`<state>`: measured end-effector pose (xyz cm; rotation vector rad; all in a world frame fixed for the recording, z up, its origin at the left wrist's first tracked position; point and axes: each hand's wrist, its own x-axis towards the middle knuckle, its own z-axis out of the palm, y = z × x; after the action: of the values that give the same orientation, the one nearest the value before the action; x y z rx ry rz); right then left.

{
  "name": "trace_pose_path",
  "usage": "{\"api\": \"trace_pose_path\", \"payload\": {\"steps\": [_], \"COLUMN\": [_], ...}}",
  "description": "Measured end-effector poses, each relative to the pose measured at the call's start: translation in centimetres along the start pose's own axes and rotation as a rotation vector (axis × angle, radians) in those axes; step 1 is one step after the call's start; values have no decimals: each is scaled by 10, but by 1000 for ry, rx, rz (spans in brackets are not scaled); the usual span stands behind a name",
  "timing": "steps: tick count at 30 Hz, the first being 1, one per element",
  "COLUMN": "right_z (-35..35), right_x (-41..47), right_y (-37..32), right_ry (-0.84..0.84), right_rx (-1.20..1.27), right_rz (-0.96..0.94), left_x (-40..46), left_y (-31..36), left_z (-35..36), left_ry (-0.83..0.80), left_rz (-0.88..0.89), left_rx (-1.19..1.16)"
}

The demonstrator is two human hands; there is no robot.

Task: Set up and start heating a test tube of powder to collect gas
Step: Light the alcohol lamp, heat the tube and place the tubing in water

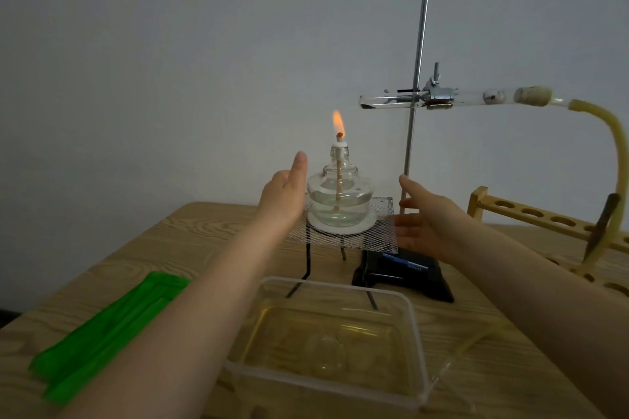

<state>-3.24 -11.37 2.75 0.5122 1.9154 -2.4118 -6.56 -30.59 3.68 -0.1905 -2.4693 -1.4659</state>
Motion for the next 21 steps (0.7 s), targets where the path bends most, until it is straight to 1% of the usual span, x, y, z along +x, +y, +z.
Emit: {"api": "trace_pose_path", "payload": {"steps": [3,6,11,16,21], "right_z": [6,11,20,26,31], "right_x": [-6,-11,-19,-24,-23], "right_y": [-2,-3,-5,-3,-3], "right_ry": [-65,-95,-112,-123,-56], "right_rx": [91,148,197,193,147], "right_rz": [35,38,47,27,-17], "left_x": [2,1,-1,0,3], "left_y": [-1,-1,-4,-6,-6], "left_z": [-3,-5,-9,-9,-10], "left_ry": [-101,-193,-261,-279,-273], "left_rz": [-170,-332,-475,-507,-499], "left_rx": [18,-81,-252,-376,-454]}}
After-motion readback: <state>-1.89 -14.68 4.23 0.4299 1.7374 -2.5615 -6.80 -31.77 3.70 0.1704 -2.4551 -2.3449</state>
